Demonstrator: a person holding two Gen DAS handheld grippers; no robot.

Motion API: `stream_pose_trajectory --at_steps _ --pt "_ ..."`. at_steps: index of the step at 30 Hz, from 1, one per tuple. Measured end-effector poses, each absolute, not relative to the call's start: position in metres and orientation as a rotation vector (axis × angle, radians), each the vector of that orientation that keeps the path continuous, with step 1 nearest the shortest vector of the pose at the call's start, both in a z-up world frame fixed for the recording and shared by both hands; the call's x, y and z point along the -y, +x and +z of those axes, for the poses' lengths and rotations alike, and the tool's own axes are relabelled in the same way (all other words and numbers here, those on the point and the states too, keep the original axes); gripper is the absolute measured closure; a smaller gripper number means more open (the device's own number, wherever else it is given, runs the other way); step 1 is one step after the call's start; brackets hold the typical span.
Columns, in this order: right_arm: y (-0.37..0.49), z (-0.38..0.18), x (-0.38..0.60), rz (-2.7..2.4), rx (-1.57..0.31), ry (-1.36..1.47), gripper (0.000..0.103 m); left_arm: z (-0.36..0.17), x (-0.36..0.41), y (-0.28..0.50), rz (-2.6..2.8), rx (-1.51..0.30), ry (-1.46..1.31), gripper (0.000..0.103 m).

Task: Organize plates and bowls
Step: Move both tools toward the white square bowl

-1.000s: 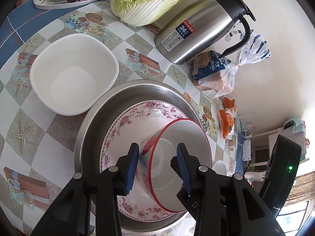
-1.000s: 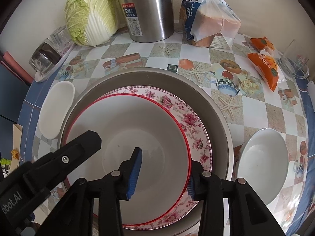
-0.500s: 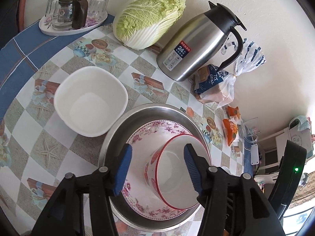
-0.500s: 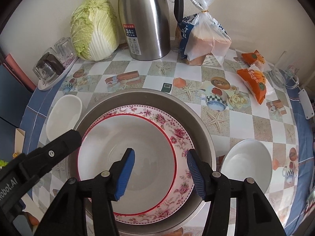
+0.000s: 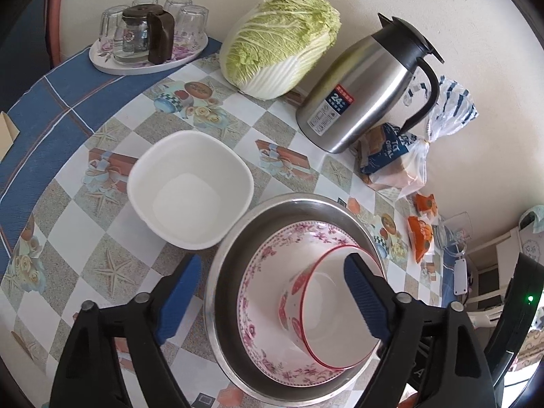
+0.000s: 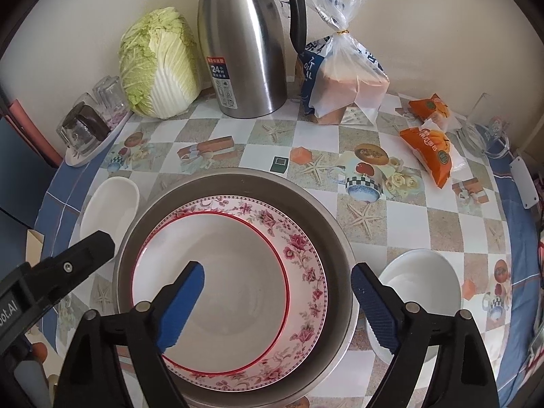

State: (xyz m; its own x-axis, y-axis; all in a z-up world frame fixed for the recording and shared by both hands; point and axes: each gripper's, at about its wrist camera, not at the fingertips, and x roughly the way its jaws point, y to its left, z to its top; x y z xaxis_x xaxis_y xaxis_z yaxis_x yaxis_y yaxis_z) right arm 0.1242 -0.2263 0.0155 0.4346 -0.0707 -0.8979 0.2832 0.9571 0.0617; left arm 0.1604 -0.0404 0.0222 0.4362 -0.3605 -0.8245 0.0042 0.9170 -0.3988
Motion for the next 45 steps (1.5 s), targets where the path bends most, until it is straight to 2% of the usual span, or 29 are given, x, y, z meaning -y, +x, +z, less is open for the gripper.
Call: stream_pose_trajectory --at_steps 4,11,25,45 --pt "0.122 0.016 0.231 -0.227 -1.095 0.226 0.01 0.024 0.036 0.161 -0.209 -1.085 -0.365 0.01" --pt "0.119 0.021 0.233 -0.221 -1.069 0.238 0.0 0.023 0.035 0.161 -0.185 -1.078 -0.355 0.009" --pt "0.121 0.026 0.221 -0.212 -1.054 0.23 0.0 0.028 0.029 0.162 -0.186 -1.077 -0.319 0.009" --pt "0.137 0.033 0.152 -0.118 -1.001 0.17 0.0 0.014 -0.074 0.175 0.006 -1.053 -0.512 0.009"
